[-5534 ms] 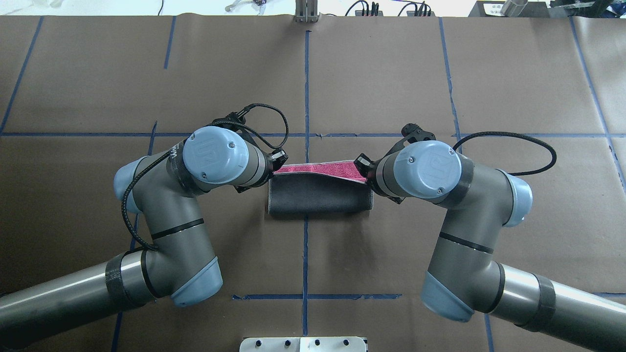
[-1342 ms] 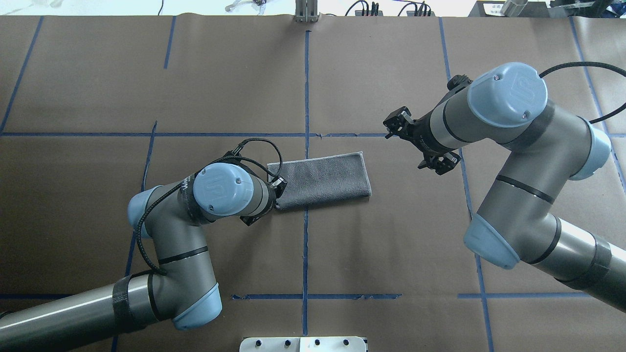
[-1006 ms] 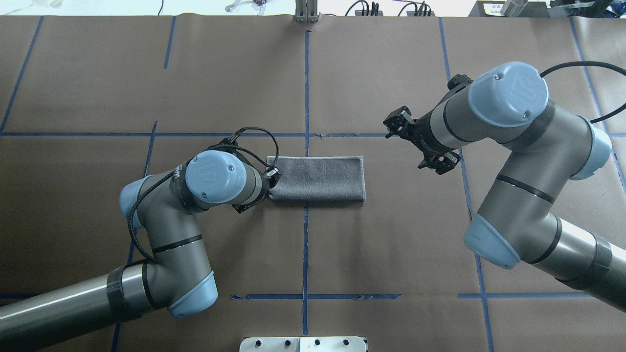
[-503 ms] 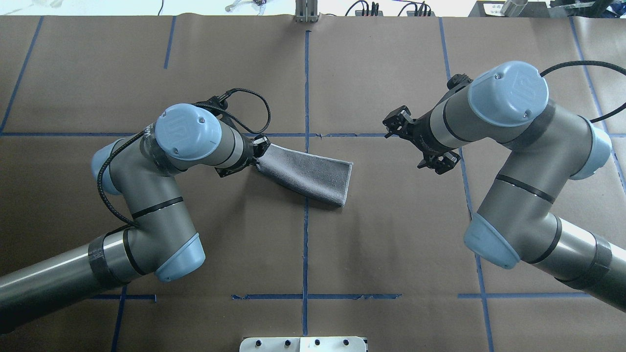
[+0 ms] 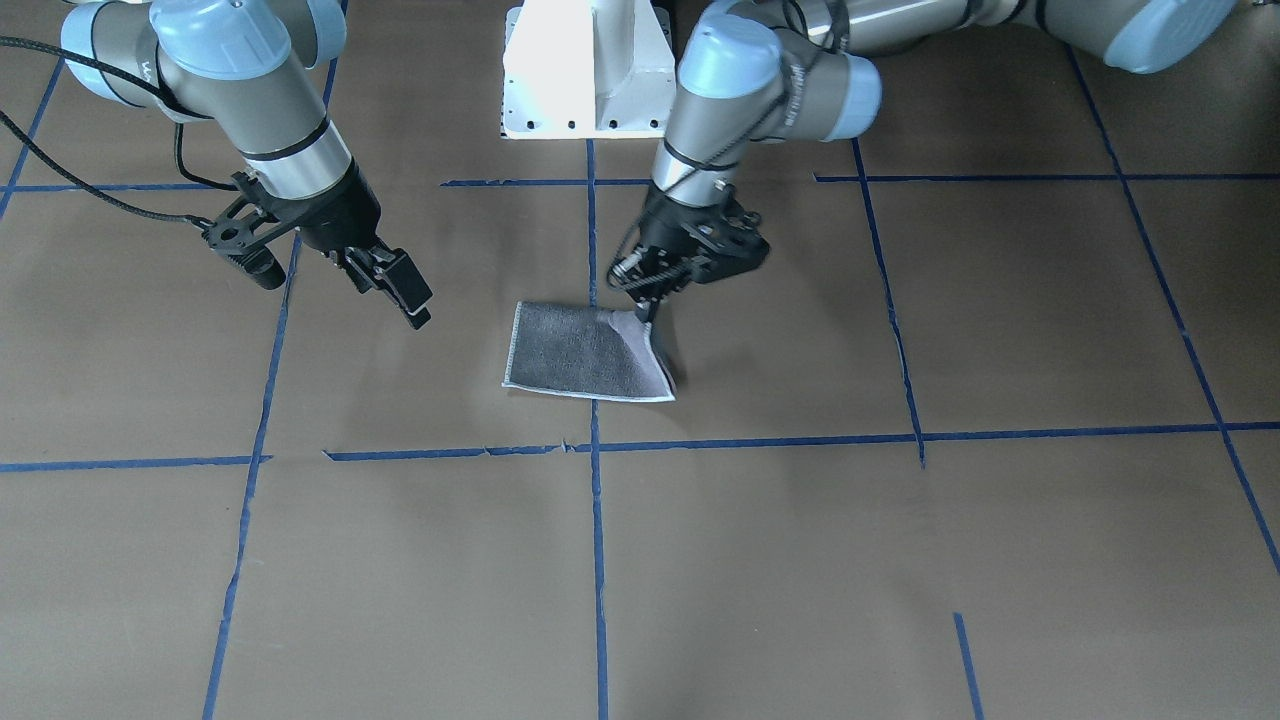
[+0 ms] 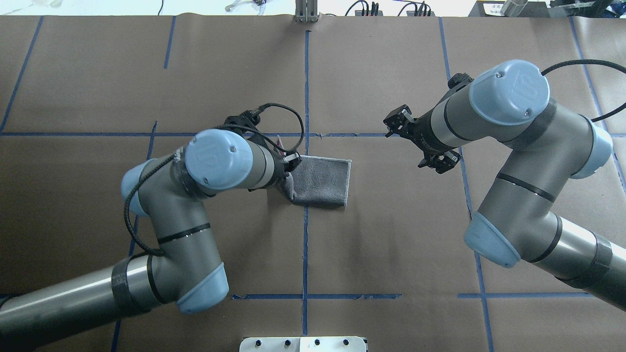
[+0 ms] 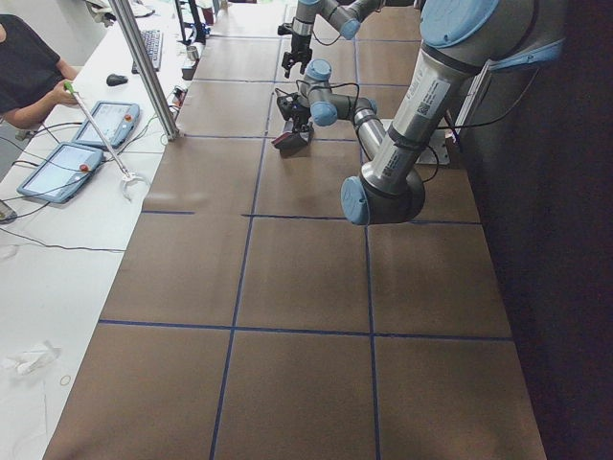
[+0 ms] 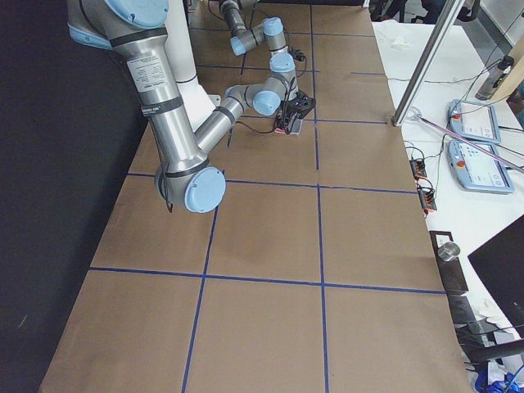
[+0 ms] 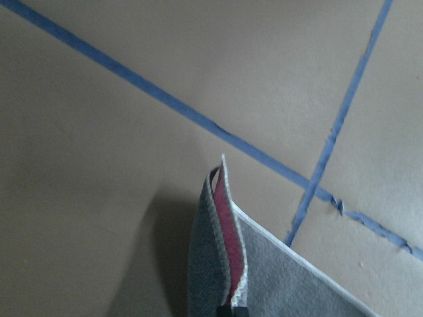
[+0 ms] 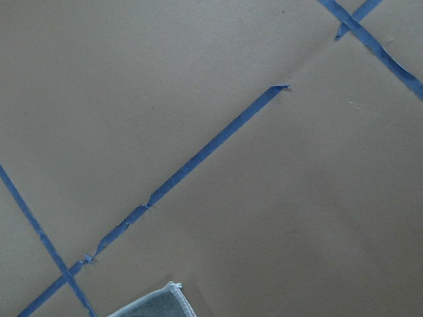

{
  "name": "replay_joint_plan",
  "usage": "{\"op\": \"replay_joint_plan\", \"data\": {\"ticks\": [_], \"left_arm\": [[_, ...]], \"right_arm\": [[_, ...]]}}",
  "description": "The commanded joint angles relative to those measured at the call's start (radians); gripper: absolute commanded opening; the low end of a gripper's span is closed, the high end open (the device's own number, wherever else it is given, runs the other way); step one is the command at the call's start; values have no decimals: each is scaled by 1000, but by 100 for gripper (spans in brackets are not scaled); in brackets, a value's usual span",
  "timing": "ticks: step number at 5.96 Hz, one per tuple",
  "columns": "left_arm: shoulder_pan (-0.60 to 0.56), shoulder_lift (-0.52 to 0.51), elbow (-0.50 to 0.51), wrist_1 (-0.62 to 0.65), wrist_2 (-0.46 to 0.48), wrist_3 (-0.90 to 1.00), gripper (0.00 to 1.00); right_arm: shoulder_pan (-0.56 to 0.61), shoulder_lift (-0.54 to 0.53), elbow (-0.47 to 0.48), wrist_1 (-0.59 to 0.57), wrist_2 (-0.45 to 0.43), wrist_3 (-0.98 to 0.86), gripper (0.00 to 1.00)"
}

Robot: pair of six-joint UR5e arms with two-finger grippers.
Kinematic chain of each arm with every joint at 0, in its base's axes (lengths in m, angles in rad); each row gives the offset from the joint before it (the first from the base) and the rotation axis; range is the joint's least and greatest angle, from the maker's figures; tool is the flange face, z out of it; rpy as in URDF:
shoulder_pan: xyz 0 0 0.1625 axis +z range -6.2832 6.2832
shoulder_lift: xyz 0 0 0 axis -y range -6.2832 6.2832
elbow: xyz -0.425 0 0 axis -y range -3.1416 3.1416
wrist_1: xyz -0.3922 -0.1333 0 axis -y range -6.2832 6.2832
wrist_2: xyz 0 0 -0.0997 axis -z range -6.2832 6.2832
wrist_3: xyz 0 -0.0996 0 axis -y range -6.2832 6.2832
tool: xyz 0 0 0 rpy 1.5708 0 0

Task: Fold towel twice with both arms
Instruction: 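Grasp the strip end with the left gripper and fold it over the other half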

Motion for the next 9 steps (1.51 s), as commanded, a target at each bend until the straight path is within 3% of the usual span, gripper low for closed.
{"op": "replay_joint_plan", "data": {"ticks": [1,2,5,6,7,8,9], "left_arm": [[65,-38,11,-9,88,36,4],[73,-73,34,-12,89,38,4],[76,-265,315,-102,132,36,8],[80,-292,401,-200,132,38,76],[85,-275,392,-233,132,80,100],[84,-242,317,-233,126,84,100],[83,-140,154,-226,117,85,100]], "right_arm": [[3,1,4,0,4,0,99],[3,-2,4,0,4,0,99],[3,-5,6,0,4,0,99],[5,-7,10,0,4,0,99],[8,-8,26,0,6,0,100],[18,-20,45,0,9,0,100],[46,-23,52,0,47,0,100]]}}
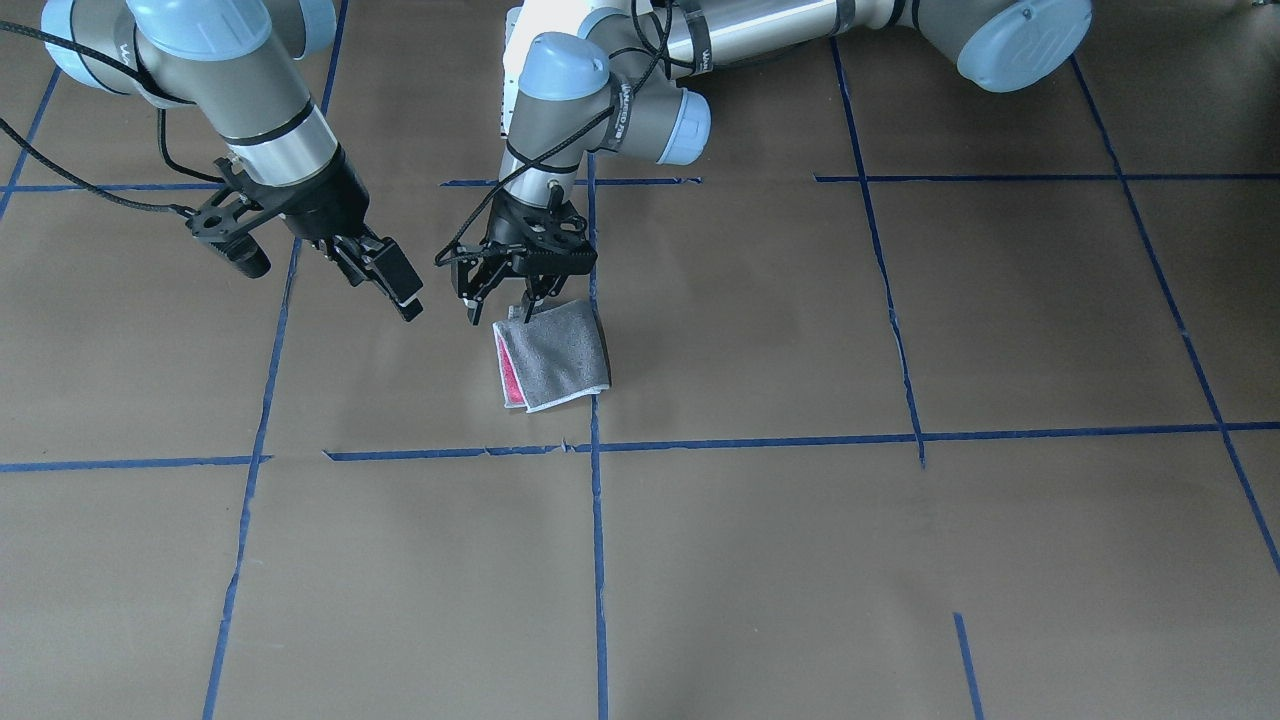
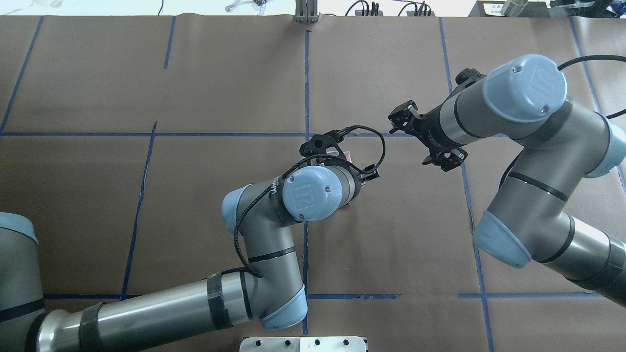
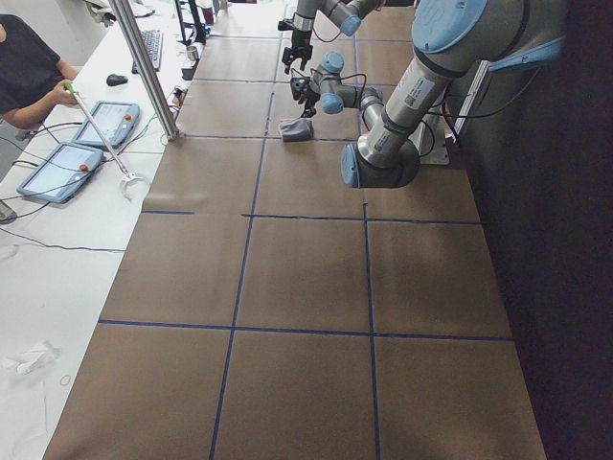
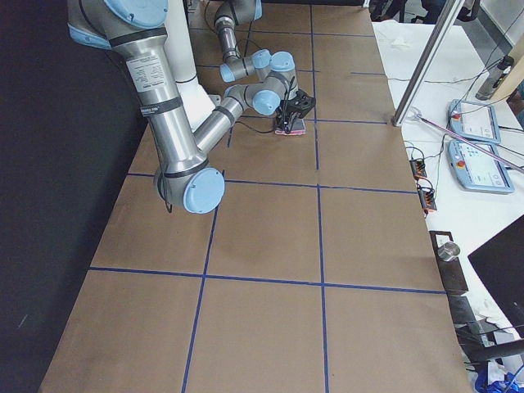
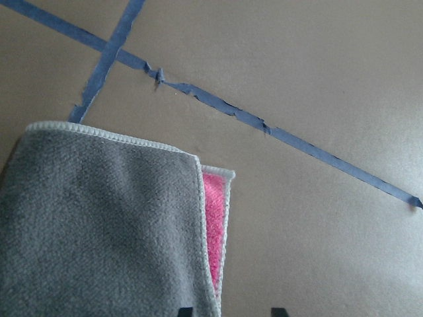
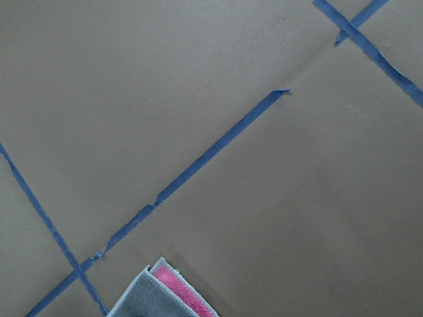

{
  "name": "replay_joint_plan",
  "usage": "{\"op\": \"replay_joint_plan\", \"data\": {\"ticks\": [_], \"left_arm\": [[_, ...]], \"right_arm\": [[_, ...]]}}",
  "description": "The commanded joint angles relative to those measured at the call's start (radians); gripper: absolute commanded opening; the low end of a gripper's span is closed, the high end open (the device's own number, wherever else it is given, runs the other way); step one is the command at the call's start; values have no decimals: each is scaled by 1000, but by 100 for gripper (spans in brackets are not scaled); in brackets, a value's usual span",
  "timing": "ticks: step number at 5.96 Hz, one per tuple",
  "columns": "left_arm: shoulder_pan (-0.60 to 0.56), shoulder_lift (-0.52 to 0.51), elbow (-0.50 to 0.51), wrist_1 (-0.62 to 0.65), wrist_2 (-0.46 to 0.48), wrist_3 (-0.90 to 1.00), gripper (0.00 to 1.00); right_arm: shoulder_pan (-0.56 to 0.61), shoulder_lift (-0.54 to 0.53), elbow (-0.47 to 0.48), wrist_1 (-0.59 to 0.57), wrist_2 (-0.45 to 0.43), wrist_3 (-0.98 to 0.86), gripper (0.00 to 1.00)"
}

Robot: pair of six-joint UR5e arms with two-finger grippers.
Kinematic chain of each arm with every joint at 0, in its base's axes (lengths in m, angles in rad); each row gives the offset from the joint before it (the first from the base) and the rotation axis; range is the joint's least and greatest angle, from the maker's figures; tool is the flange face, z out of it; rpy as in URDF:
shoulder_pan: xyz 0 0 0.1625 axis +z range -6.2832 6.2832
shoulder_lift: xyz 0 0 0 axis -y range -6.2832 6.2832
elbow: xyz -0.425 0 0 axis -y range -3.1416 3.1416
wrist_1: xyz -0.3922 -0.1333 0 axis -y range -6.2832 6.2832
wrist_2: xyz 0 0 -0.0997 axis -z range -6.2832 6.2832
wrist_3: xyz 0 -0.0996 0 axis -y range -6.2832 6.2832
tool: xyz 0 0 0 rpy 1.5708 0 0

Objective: Fold towel twice with both arms

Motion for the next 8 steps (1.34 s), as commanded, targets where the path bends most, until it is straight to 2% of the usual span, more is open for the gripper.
{"op": "replay_joint_plan", "data": {"ticks": [1,2,3,4,5,6,8], "left_arm": [[0,146,-238,6,-29,4,100],[-7,184,-292,11,-61,6,100],[-17,244,-339,11,-92,106,100],[-70,290,-363,11,-168,188,100],[-149,356,-381,11,-290,214,100],[-228,434,-413,11,-422,342,100],[-420,627,-424,8,-605,608,100]], "right_arm": [[56,-13,13,0,69,0,100],[97,-26,13,0,101,-18,100],[117,-72,28,0,105,-111,100],[145,-135,45,0,109,-233,100],[186,-180,47,2,144,-339,100],[206,-227,49,8,164,-421,100],[301,-333,58,3,241,-730,100]]}}
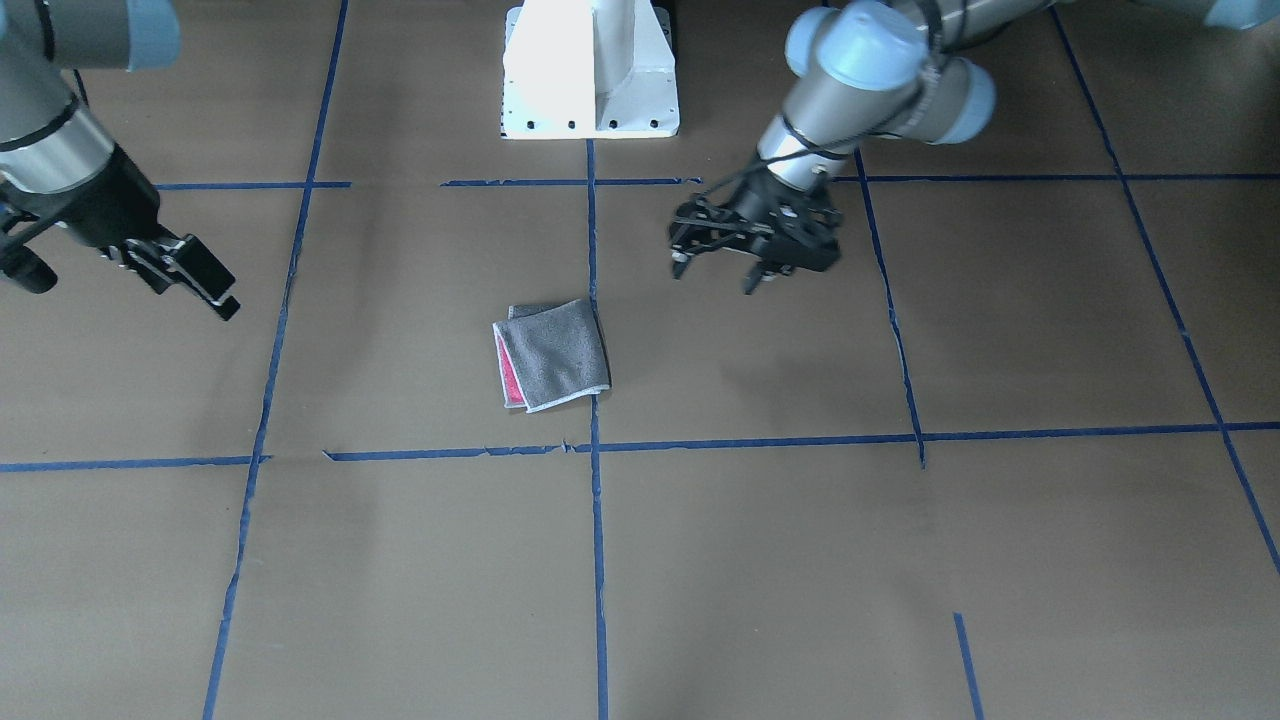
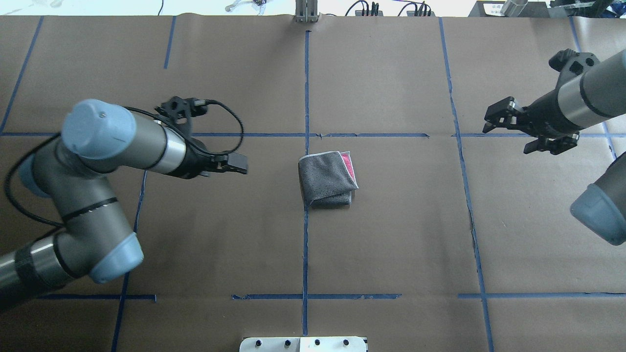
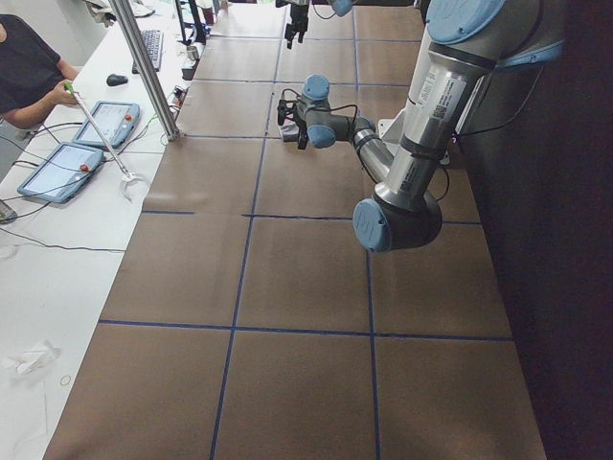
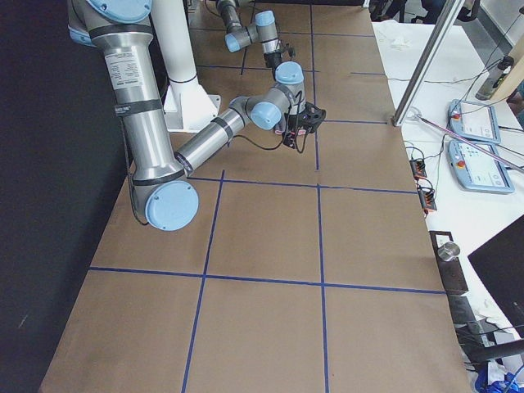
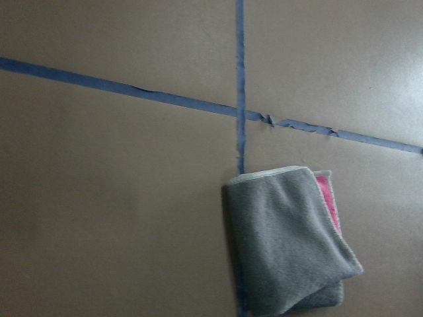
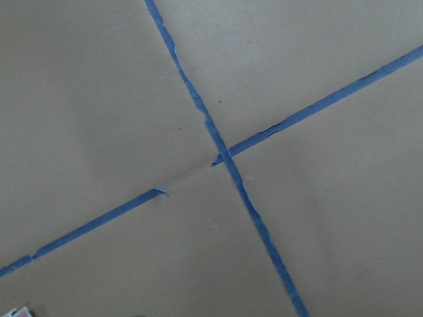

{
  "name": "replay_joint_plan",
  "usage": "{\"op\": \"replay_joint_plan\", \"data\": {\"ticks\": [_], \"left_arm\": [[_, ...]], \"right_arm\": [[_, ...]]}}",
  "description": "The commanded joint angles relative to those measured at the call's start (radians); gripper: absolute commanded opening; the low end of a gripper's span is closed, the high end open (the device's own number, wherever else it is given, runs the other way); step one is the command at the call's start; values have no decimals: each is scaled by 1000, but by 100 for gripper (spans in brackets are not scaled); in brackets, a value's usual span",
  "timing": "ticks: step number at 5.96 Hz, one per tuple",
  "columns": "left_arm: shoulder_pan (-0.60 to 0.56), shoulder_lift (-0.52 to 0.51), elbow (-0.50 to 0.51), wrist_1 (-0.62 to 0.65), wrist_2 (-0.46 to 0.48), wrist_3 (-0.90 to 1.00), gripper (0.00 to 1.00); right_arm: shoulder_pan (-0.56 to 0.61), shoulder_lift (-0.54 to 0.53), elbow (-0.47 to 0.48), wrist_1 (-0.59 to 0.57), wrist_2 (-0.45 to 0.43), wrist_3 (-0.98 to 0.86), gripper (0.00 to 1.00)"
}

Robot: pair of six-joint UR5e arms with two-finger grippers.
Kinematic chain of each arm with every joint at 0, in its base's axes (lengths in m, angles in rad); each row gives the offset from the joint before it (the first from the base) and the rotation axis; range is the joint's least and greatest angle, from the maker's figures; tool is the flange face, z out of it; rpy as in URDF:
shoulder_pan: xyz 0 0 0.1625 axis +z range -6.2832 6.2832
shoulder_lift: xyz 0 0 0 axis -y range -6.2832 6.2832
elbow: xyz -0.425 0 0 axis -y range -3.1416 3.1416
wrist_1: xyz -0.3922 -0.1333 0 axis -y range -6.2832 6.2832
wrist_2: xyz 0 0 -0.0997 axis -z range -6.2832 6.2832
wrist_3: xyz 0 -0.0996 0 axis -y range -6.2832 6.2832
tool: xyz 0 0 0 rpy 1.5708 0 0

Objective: Fold towel twice with both arms

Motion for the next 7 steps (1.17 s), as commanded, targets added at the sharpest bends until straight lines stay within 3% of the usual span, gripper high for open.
{"op": "replay_joint_plan", "data": {"ticks": [1,3,4,6,7], "left_arm": [[-192,181,-10,-1,-156,293,100],[-414,349,7,2,-233,703,100],[-543,381,30,47,-290,867,100],[-790,372,49,373,-319,1296,100],[-823,375,48,500,-324,1324,100]], "right_arm": [[94,-112,-3,-6,44,-354,100],[250,-203,-61,-6,132,-721,100],[327,-211,-116,-9,154,-855,100],[410,-223,-200,-10,154,-1046,100],[442,-249,-216,-10,159,-1112,100]]}}
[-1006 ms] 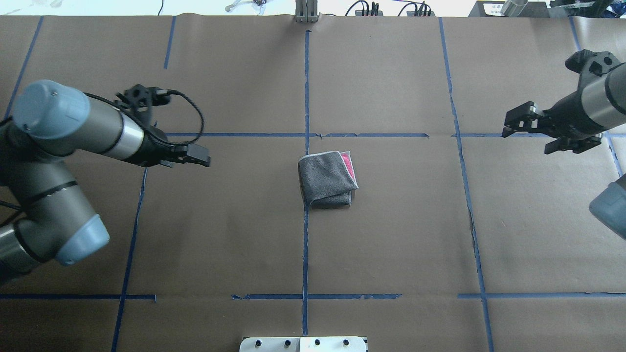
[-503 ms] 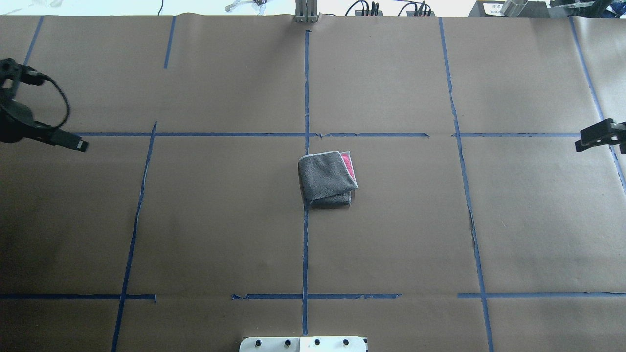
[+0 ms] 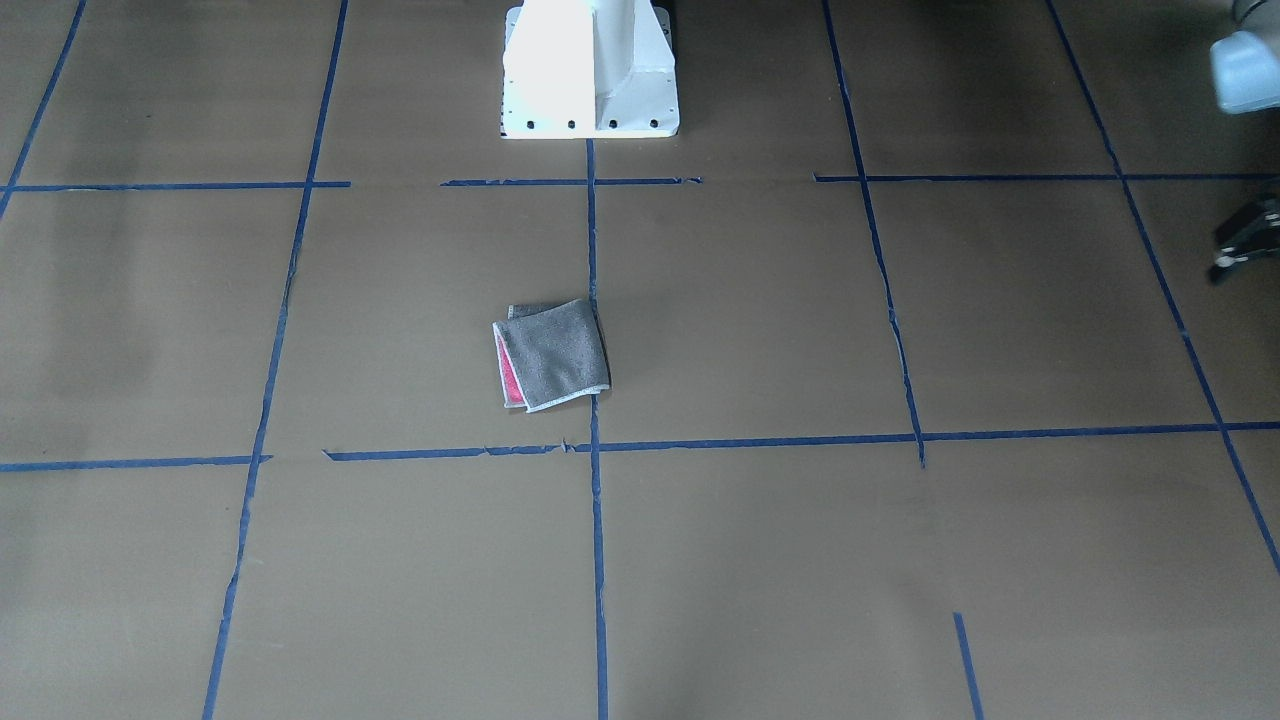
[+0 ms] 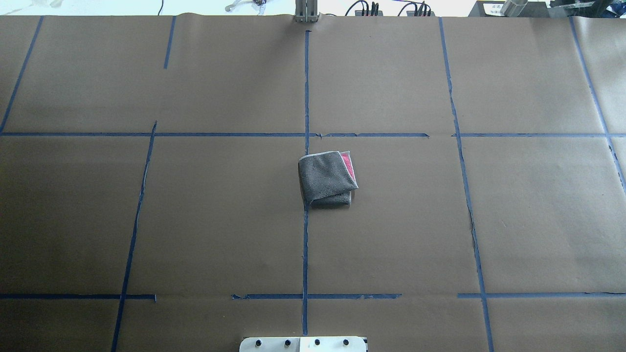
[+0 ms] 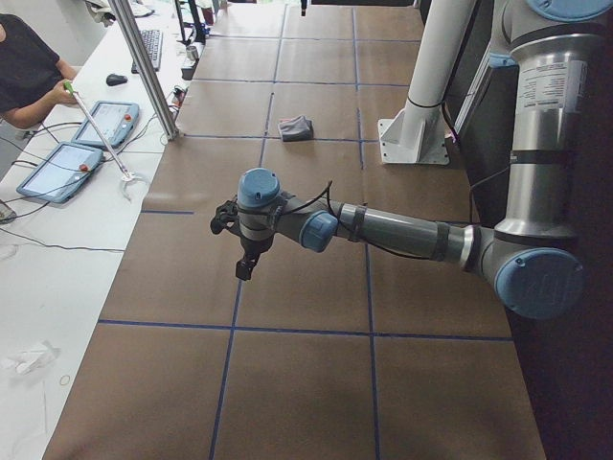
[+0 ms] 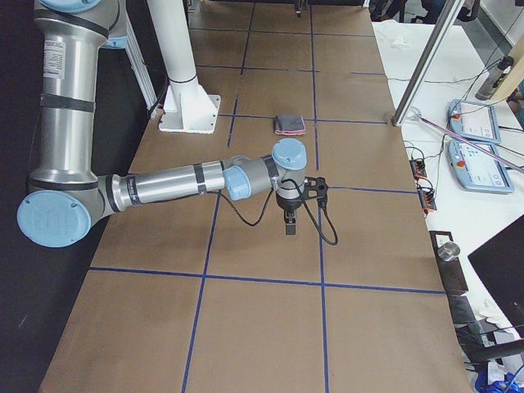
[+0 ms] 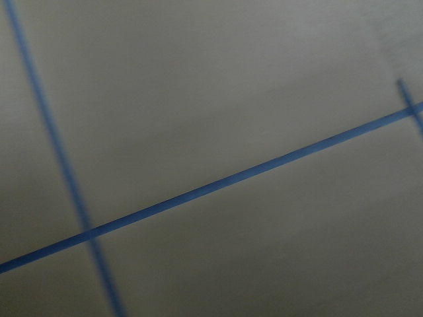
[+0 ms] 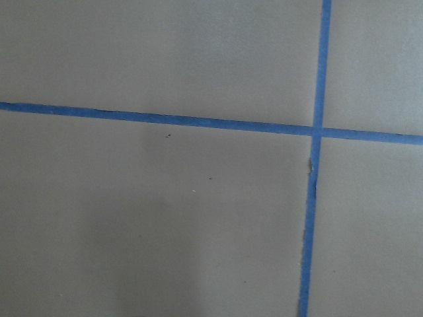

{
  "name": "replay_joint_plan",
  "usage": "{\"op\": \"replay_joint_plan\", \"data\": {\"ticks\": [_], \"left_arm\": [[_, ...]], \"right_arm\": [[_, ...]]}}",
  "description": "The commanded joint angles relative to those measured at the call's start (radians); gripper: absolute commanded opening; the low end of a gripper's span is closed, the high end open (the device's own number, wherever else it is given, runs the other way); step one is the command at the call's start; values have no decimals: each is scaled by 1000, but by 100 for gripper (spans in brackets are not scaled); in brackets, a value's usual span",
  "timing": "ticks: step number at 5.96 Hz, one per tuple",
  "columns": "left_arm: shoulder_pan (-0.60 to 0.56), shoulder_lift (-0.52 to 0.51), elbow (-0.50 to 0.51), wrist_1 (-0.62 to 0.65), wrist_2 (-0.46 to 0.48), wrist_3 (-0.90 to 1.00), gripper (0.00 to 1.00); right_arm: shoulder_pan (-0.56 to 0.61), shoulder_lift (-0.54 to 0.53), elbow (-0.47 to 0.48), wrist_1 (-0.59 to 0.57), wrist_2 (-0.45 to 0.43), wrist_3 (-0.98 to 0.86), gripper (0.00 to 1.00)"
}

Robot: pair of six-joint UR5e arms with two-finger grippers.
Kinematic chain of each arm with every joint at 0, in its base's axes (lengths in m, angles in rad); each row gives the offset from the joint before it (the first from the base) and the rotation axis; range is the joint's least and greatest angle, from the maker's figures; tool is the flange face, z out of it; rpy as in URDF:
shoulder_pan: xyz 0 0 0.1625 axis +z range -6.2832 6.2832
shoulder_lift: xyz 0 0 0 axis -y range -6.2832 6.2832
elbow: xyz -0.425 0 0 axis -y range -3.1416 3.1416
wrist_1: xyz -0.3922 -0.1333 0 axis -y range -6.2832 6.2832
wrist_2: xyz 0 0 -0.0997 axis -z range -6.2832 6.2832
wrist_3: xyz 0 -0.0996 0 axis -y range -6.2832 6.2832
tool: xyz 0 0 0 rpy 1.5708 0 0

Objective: Fold towel twice with both arms

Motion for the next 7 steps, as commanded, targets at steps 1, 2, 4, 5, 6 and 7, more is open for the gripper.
{"op": "replay_joint_plan", "data": {"ticks": [1,2,4,5,6,7], "left_arm": [[-77,7,-5,212,-5,84,100],[-105,13,-19,267,-17,91,100],[-103,12,7,306,-22,125,100],[-102,18,13,312,-31,123,100],[-106,20,-11,343,-37,123,100],[-108,17,-42,389,-28,125,100]], "right_arm": [[46,-21,-24,-21,19,-82,100],[52,-24,-13,-60,22,-85,100],[92,-4,-44,-115,39,-171,100],[97,-4,-42,-135,39,-189,100],[97,-3,-45,-173,39,-259,100],[101,-4,-39,-224,59,-309,100]]}}
